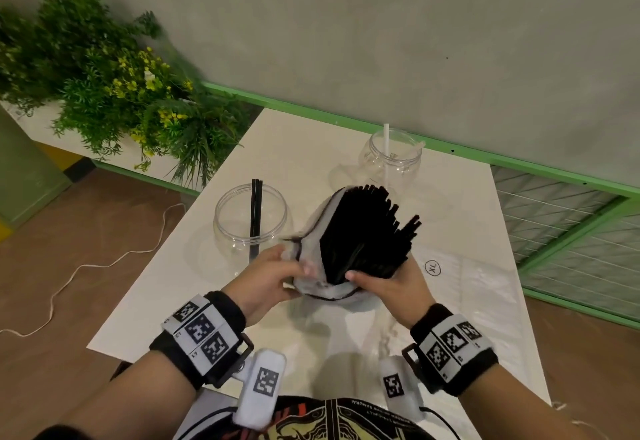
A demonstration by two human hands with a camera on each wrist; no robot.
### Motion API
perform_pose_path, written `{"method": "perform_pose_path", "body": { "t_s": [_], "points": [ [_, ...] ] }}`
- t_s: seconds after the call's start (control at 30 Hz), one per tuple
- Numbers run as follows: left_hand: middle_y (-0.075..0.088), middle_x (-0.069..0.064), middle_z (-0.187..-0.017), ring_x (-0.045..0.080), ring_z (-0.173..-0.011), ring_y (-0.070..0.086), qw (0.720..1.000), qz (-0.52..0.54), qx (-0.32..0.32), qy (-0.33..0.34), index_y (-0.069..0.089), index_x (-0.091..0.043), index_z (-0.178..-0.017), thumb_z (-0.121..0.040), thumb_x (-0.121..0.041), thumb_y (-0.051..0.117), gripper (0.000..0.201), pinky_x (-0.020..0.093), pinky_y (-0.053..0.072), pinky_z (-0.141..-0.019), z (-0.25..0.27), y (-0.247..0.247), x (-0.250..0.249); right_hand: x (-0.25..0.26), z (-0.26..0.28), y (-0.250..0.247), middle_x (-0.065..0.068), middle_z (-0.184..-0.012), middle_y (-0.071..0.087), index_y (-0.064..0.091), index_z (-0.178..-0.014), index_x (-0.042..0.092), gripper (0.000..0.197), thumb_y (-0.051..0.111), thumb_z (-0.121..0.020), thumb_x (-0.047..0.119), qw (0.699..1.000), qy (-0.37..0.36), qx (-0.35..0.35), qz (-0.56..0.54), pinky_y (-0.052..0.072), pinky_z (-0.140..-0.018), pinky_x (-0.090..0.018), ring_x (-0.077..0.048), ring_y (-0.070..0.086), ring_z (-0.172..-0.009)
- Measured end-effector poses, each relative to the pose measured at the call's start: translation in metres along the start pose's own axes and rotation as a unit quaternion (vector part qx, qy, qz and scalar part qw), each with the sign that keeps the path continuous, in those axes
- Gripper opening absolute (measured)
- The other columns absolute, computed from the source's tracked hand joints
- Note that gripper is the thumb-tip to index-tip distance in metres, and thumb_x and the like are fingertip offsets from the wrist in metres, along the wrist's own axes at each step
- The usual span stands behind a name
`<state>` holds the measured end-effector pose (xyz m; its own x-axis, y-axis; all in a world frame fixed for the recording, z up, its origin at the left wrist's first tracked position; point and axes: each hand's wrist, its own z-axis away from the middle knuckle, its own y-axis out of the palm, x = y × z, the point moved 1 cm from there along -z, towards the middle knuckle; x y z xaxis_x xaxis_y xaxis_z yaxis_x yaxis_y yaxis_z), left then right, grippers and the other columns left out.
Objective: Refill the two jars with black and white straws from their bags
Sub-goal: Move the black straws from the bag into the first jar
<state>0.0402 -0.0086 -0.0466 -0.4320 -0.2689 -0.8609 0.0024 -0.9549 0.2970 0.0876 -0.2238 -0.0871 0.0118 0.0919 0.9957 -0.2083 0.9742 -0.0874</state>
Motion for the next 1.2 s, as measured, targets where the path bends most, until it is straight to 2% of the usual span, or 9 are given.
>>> {"method": "perform_pose_path", "body": {
  "t_s": [0.13,0.23,0.4,0.5,0.63,0.7,0.83,1.0,1.2],
  "points": [
    [0.064,0.005,-0.068,0.022,-0.063,0.051,0.996,-0.075,-0.046,-0.033,0.068,-0.009,-0.091,-0.088,-0.041,0.062,0.033,0.035,0.045,-0.076,-0.007,-0.006,0.006,-0.008,0.005,-0.003,-0.007,-0.125,0.060,0.049,-0.131,0.018,0.078,0.088,-0.064,0.018,0.998,-0.008,0.041,0.052,0.046,-0.102,-0.043,-0.019,0.057,-0.120],
    [0.075,0.002,-0.086,0.024,-0.082,0.068,0.996,-0.042,-0.055,-0.053,0.066,-0.017,-0.107,-0.096,-0.044,0.047,0.035,0.039,0.052,-0.086,-0.009,-0.009,0.010,-0.015,0.009,-0.007,-0.008,-0.129,0.055,0.046,-0.135,0.029,0.083,0.087,-0.063,0.037,0.996,0.002,0.043,0.076,0.043,-0.104,-0.047,-0.020,0.052,-0.124],
    [0.074,0.004,-0.104,0.024,-0.102,0.067,0.995,-0.015,-0.083,-0.045,0.065,-0.024,-0.114,-0.098,-0.046,0.041,0.036,0.043,0.051,-0.093,-0.014,-0.003,0.008,-0.016,0.009,-0.009,0.016,-0.129,0.043,0.036,-0.124,0.060,0.071,0.080,-0.074,0.035,0.997,0.005,-0.024,0.073,0.039,-0.099,-0.017,0.017,0.043,-0.116],
    [0.074,0.008,-0.100,0.024,-0.097,0.068,0.993,0.016,-0.105,-0.048,0.067,-0.016,-0.110,-0.099,-0.038,0.044,0.033,0.039,0.054,-0.085,-0.021,0.001,0.006,-0.020,0.008,-0.013,0.013,-0.126,0.045,0.040,-0.127,0.046,0.058,0.072,-0.083,0.026,0.994,-0.001,-0.037,0.101,0.037,-0.089,-0.002,0.021,0.042,-0.111],
    [0.067,0.026,-0.109,0.038,-0.099,0.066,0.990,-0.017,-0.126,-0.069,0.060,-0.004,-0.108,-0.090,-0.019,0.051,0.025,0.052,0.054,-0.087,-0.029,0.007,0.011,-0.024,0.007,-0.018,0.001,-0.124,0.055,0.050,-0.121,0.035,0.048,0.074,-0.079,0.043,0.994,0.012,-0.054,0.091,0.042,-0.094,-0.019,-0.004,0.052,-0.116],
    [0.062,0.022,-0.112,0.037,-0.106,0.061,0.981,-0.128,-0.148,0.003,0.052,-0.008,-0.110,-0.081,-0.011,0.054,0.030,0.053,0.049,-0.095,-0.034,0.010,0.010,-0.023,0.007,-0.020,-0.002,-0.123,0.058,0.053,-0.121,0.026,0.046,0.072,-0.080,0.039,0.994,0.024,-0.060,0.090,0.043,-0.090,-0.019,-0.008,0.055,-0.114],
    [0.044,-0.006,-0.130,0.013,-0.120,0.047,0.932,-0.300,-0.099,0.178,0.039,-0.027,-0.136,-0.080,0.013,0.047,0.069,0.029,0.037,-0.105,-0.033,0.024,-0.006,-0.022,0.008,-0.023,-0.002,-0.120,0.058,0.053,-0.108,0.034,0.028,0.069,-0.084,0.031,0.993,0.029,-0.063,0.098,0.044,-0.083,-0.014,-0.003,0.056,-0.108],
    [0.060,-0.012,-0.083,0.009,-0.088,0.058,0.941,-0.276,-0.134,0.142,0.061,-0.023,-0.080,-0.086,-0.015,0.064,0.010,0.020,0.041,-0.075,-0.056,0.027,-0.010,-0.023,0.006,-0.022,-0.001,-0.118,0.060,0.057,-0.111,0.031,0.045,0.070,-0.076,0.056,0.993,0.018,-0.074,0.087,0.048,-0.096,-0.035,-0.009,0.058,-0.111],
    [0.055,-0.003,-0.069,0.013,-0.056,0.047,0.940,-0.234,-0.191,0.160,0.056,-0.024,-0.091,-0.095,-0.015,0.051,0.010,0.016,0.039,-0.050,-0.076,0.028,-0.003,-0.028,0.002,-0.024,-0.002,-0.117,0.061,0.060,-0.113,0.029,0.059,0.065,-0.068,0.067,0.994,0.021,-0.071,0.076,0.049,-0.097,-0.042,-0.013,0.059,-0.111]
  ]
}}
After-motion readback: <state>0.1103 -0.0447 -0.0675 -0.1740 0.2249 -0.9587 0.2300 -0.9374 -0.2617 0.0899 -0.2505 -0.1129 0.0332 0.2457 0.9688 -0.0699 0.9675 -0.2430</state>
